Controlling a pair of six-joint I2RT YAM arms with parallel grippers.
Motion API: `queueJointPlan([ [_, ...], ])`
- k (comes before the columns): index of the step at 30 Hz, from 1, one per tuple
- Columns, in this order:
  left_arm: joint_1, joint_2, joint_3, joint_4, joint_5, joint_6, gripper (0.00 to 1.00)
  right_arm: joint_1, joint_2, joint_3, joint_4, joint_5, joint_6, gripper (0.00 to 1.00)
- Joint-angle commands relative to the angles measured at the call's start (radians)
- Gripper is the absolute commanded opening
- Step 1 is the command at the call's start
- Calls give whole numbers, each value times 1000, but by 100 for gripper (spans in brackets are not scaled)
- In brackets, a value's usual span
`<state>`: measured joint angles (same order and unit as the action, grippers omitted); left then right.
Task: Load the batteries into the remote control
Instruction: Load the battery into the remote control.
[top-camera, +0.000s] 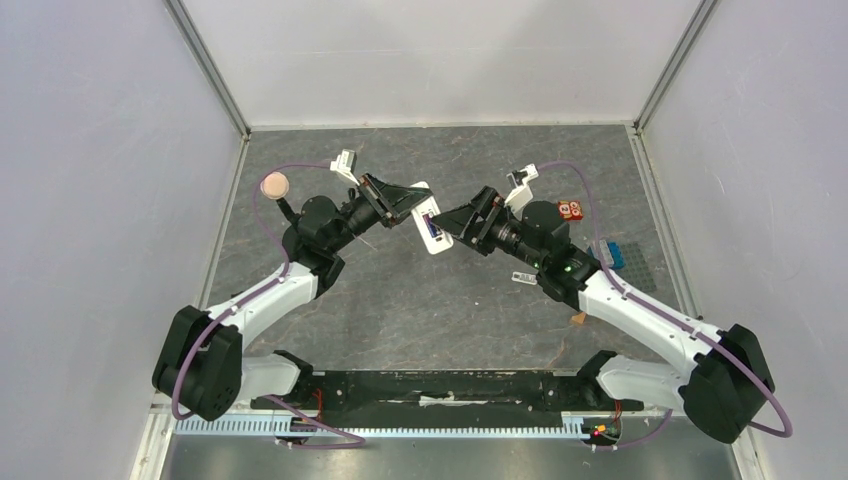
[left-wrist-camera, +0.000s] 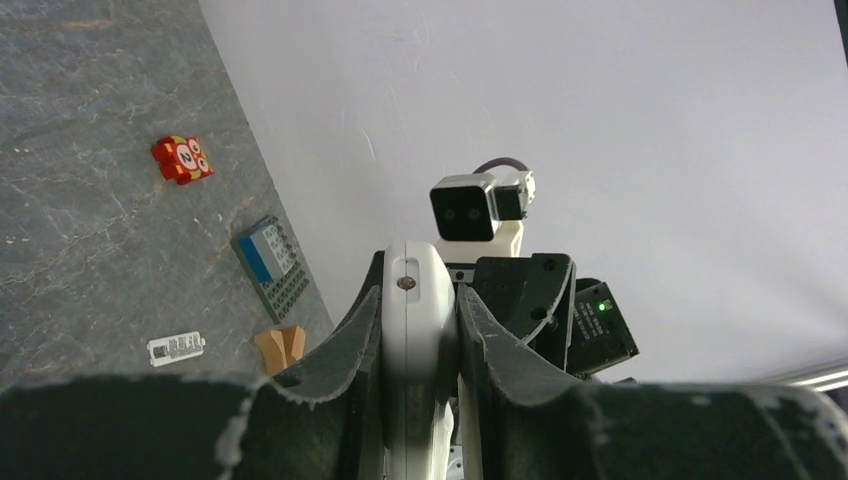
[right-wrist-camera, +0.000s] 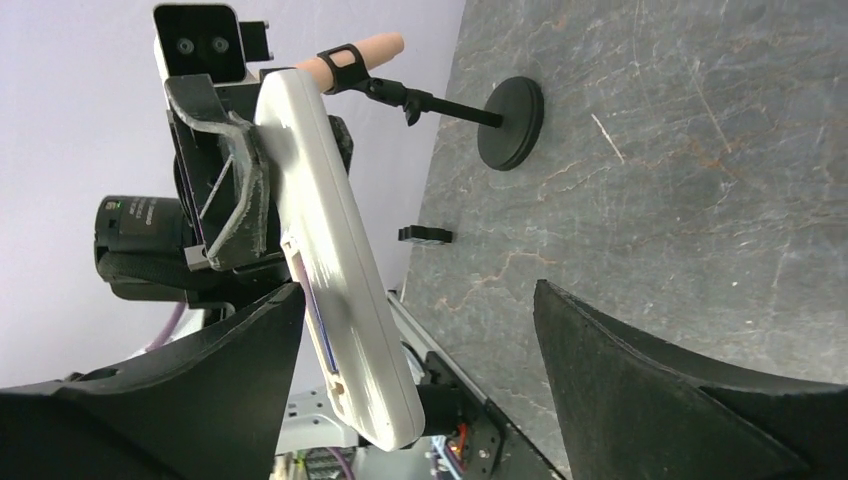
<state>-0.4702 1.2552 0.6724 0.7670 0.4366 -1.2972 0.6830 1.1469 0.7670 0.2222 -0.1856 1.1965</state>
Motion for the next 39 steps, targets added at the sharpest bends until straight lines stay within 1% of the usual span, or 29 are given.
queueJointPlan([
  [1,-1,-29,33,73,63,75,2,-1,-51,44,9,6,-140,88],
  [4,1,-30,38,53,73,101,2,-1,-49,92,-46,8,-246,89],
  [7,0,-31,40,32,73,118,2,15,-40,156,-136,36,-358,89],
  [10,0,-31,44,8,65,131,2,69,-31,220,-201,92,-463,89],
  [14,-1,-30,60,-40,52,145,2,170,28,320,-315,178,-589,89],
  [17,0,-35,72,-81,42,161,2,225,82,384,-392,264,-641,89],
  [22,-1,-51,76,-130,29,176,2,249,127,433,-467,360,-703,87],
  [26,0,-59,75,-151,23,185,2,260,139,453,-484,410,-738,86],
  [29,-1,-64,76,-173,16,198,2,262,128,456,-472,414,-755,87],
  [35,0,-64,79,-202,1,210,2,262,69,401,-368,399,-772,88],
  [39,-1,-62,81,-203,0,207,2,262,91,403,-392,403,-786,88],
])
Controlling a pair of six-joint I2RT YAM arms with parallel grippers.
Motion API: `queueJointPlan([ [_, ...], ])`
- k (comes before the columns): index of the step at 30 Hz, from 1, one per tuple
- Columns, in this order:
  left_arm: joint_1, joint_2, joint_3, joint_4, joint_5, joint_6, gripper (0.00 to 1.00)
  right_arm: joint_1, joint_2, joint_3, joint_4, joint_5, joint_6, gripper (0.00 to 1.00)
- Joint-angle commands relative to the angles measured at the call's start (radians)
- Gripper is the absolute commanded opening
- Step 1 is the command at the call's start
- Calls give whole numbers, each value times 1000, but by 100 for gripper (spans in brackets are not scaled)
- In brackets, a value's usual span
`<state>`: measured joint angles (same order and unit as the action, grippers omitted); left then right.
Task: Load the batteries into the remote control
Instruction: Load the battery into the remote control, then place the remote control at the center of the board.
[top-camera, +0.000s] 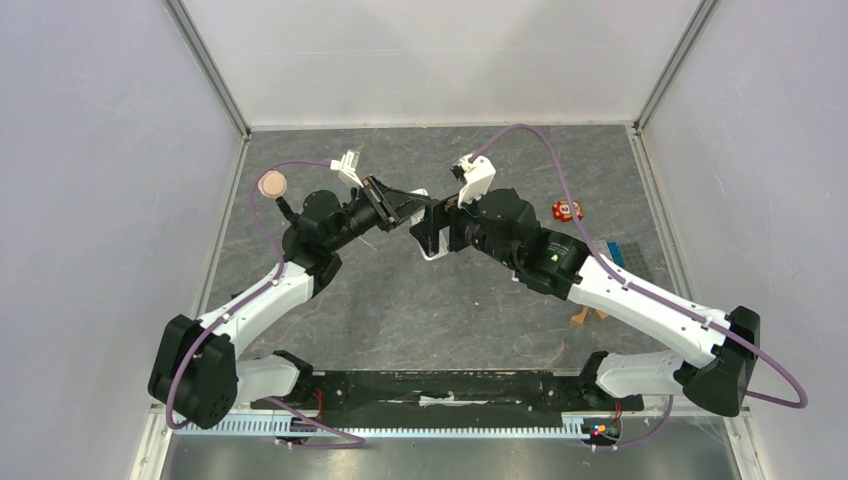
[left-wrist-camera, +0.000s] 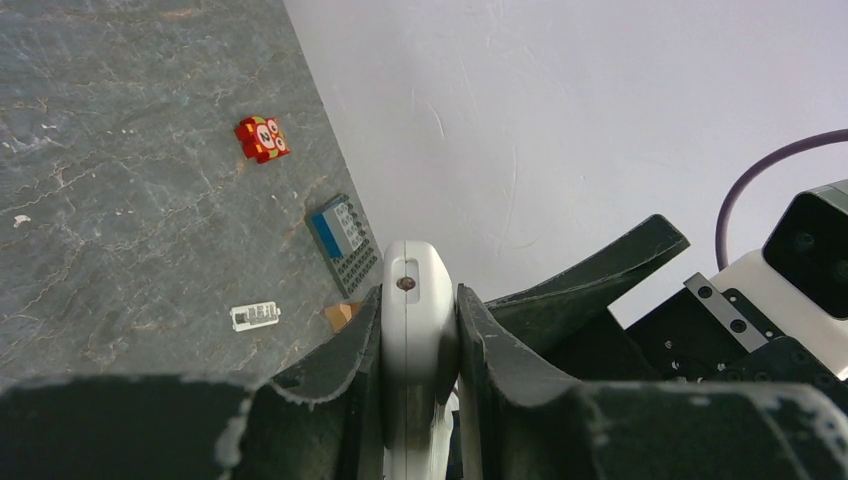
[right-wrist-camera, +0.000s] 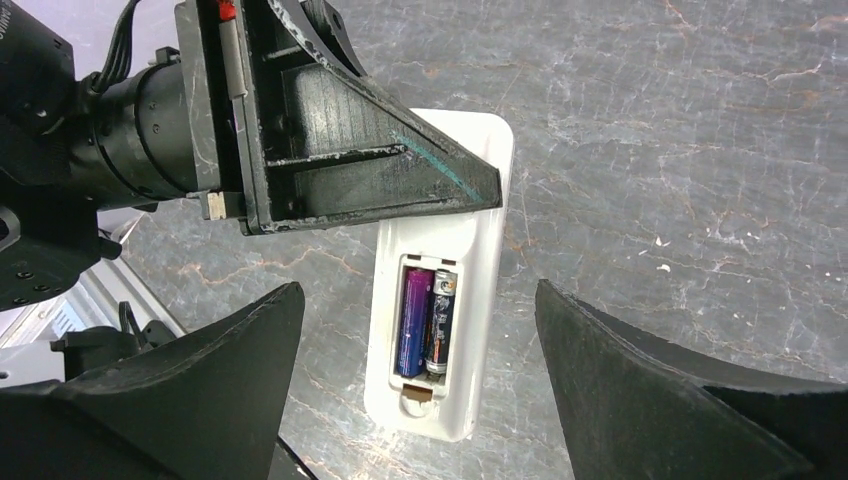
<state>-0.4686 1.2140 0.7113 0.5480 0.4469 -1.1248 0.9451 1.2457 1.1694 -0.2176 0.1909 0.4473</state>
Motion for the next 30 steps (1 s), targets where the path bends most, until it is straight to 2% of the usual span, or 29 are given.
queueJointPlan([
  [1,-2,-22,43,16,-9,34,2,0,1,4,39,21,-43,88],
  [9,-2,-20,44,14,-9,28,2,0,79,31,-9,-21,-84,87],
  [12,-2,-18,42,15,-10,29,2,0,99,42,-19,-32,-89,84],
  [14,-2,-19,39,14,-11,28,2,0,114,52,-29,-31,-87,77],
  [19,-3,-18,34,1,-15,32,3,0,129,58,-46,-9,-80,51],
  [20,-3,-18,34,-5,-16,37,6,1,130,57,-48,-2,-83,48],
  [22,-2,-20,35,-25,-19,50,19,0,132,53,-58,9,-92,43],
  [23,-2,-21,34,-39,-19,62,33,0,133,51,-64,16,-98,41],
  [25,-2,-34,33,-86,-32,95,48,0,130,39,-70,30,-120,39],
  [26,-1,-42,35,-124,-46,120,64,-2,128,31,-73,33,-137,38],
  [28,-2,-73,37,-214,-87,171,70,-3,118,4,-82,49,-189,37],
  [30,-1,-103,37,-303,-134,226,73,-16,105,-38,-83,41,-248,36],
])
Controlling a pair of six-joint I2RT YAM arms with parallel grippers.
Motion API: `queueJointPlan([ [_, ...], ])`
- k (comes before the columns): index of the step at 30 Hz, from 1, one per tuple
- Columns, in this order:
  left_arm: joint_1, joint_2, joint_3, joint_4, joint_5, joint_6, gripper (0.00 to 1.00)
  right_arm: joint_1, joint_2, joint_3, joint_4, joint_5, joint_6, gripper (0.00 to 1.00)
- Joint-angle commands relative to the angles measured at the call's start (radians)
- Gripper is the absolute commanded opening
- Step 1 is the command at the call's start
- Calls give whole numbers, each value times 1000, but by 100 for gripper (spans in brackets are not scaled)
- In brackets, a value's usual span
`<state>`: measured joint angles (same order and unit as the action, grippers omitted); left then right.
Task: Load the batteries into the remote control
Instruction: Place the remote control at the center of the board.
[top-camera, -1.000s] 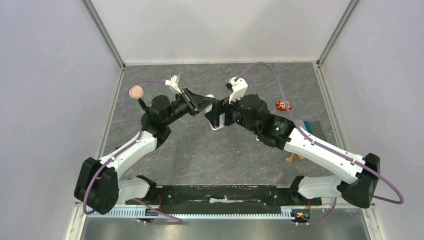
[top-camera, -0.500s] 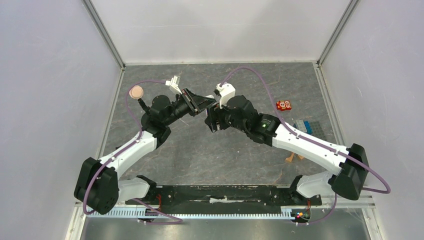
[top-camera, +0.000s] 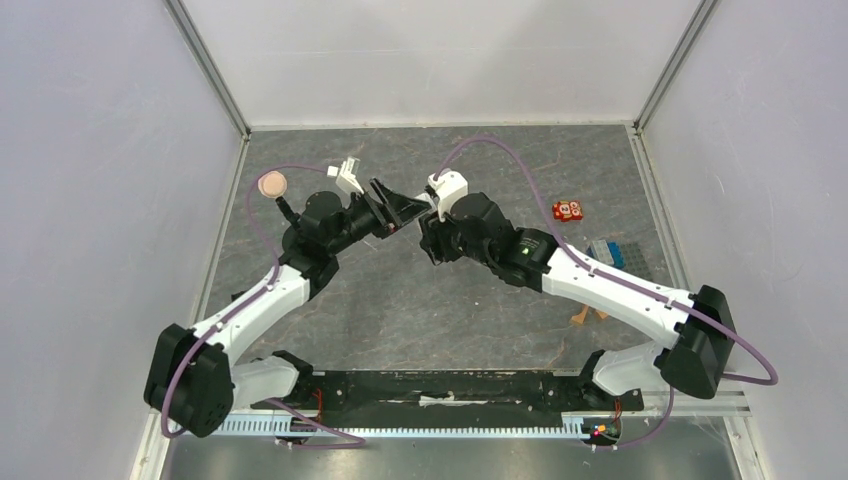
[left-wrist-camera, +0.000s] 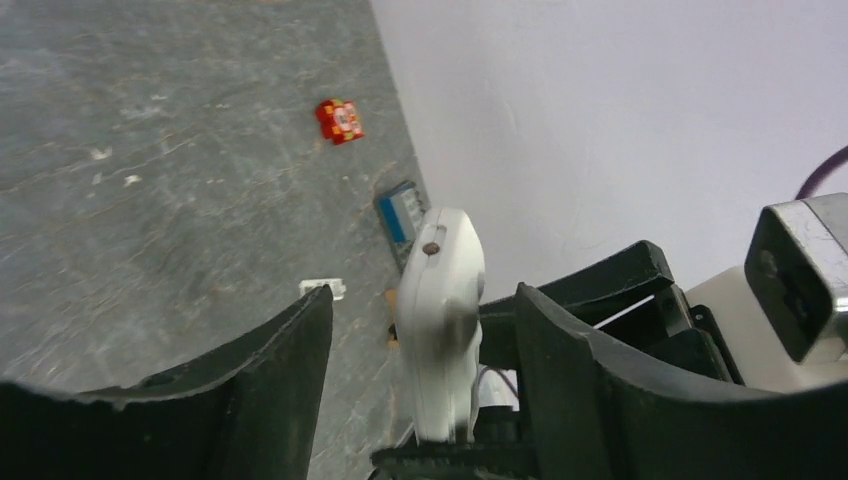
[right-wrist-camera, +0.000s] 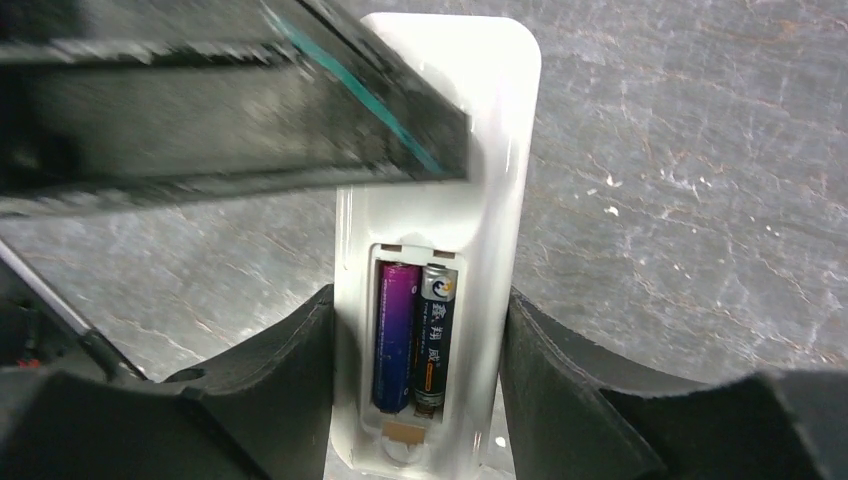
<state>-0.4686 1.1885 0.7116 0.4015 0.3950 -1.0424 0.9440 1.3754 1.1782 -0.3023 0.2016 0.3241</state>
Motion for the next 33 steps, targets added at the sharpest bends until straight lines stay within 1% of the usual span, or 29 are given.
queueJointPlan([
  [1,-2,-89,34,-205,-103,165,73,-26,-31,-67,2,11,-156,36],
  [2,-2,-104,32,-233,-121,190,74,-34,-34,-93,2,-32,-201,34],
  [4,-2,-124,28,-293,-150,231,74,-43,-42,-144,3,-135,-304,33],
  [7,-3,-147,15,-360,-180,277,74,-44,-34,-201,1,-233,-421,32],
  [9,-2,-155,6,-379,-189,299,74,-44,-15,-218,1,-273,-464,29],
  [12,-2,-156,5,-397,-190,330,72,-43,44,-224,-3,-325,-503,29],
  [16,-1,-165,13,-416,-194,377,71,-42,140,-225,-20,-363,-543,29],
  [22,-3,-184,41,-467,-221,448,70,-31,211,-244,-26,-374,-593,33],
  [29,-3,-184,61,-486,-243,478,70,-14,261,-274,-53,-375,-655,41],
  [33,-2,-176,70,-486,-242,484,70,-14,287,-259,-81,-377,-670,46],
])
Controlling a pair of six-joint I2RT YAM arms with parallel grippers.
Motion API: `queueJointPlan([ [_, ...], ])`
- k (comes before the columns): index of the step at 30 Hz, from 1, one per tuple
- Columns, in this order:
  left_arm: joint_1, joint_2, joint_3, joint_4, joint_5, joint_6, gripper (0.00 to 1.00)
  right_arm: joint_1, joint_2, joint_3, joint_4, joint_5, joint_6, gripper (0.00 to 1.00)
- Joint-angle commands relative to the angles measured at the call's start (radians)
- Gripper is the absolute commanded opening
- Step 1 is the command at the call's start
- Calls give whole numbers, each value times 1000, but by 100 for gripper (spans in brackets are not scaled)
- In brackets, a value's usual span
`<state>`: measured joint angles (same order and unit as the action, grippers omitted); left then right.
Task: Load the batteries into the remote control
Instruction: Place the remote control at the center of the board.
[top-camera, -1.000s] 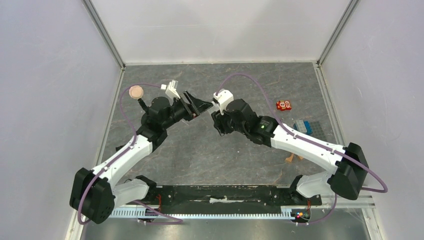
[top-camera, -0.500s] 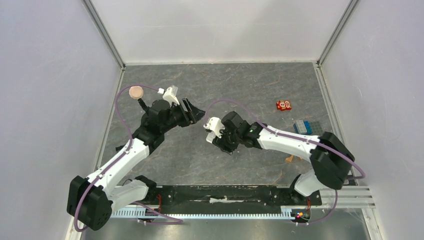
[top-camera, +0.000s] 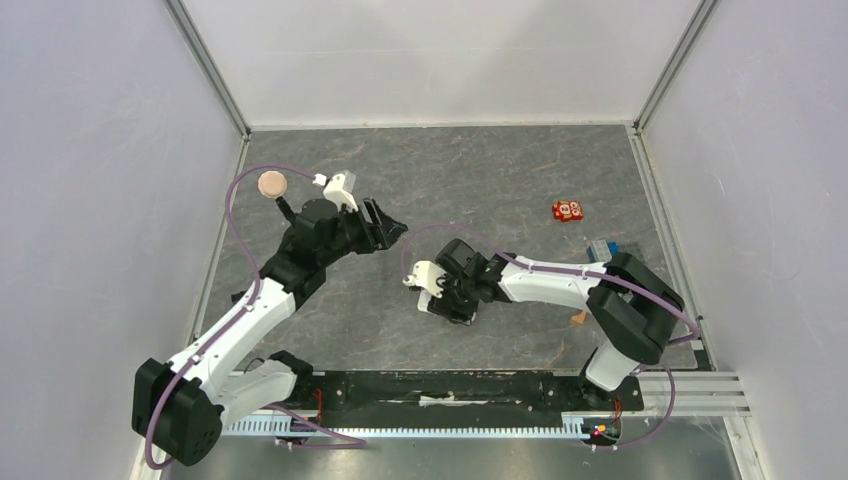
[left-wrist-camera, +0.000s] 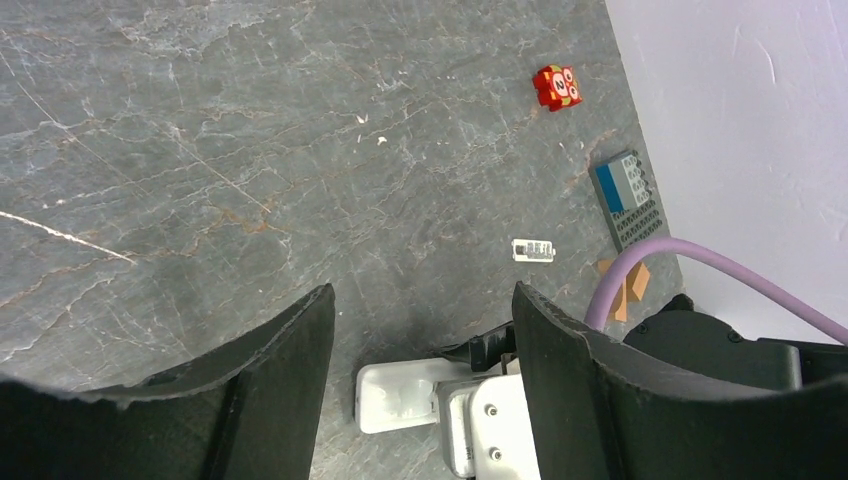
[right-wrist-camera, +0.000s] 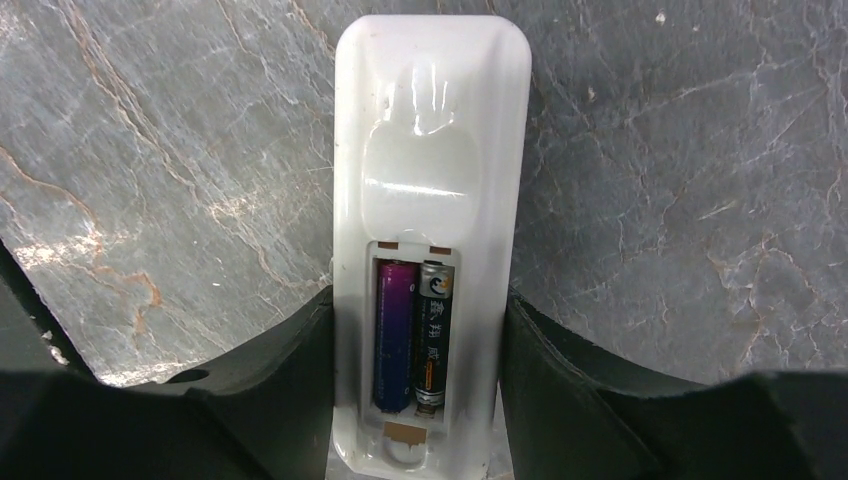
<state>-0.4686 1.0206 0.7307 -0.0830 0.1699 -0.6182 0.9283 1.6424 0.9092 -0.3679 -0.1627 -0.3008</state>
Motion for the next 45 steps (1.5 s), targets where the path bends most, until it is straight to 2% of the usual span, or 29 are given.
queueJointPlan([
  [1,-2,-9,53,0,-18,59,70,3,29,15,-25,-13,-46,46],
  [13,-1,0,76,-4,-19,78,70,4,98,86,-108,22,-32,66],
  [17,-1,2,84,-10,-20,82,70,4,83,89,-113,29,-29,68],
  [27,-1,-1,87,-14,-19,83,70,-7,-105,74,-90,15,39,73],
  [32,-1,2,78,0,-16,73,71,-81,-260,-21,11,-2,211,72],
  [36,-1,11,73,12,-9,66,71,-191,-354,-123,91,231,407,70],
  [41,-2,26,75,26,9,61,71,-350,-372,-150,13,435,597,69],
  [45,-2,41,79,35,23,58,71,-442,-365,-153,-58,482,734,57],
])
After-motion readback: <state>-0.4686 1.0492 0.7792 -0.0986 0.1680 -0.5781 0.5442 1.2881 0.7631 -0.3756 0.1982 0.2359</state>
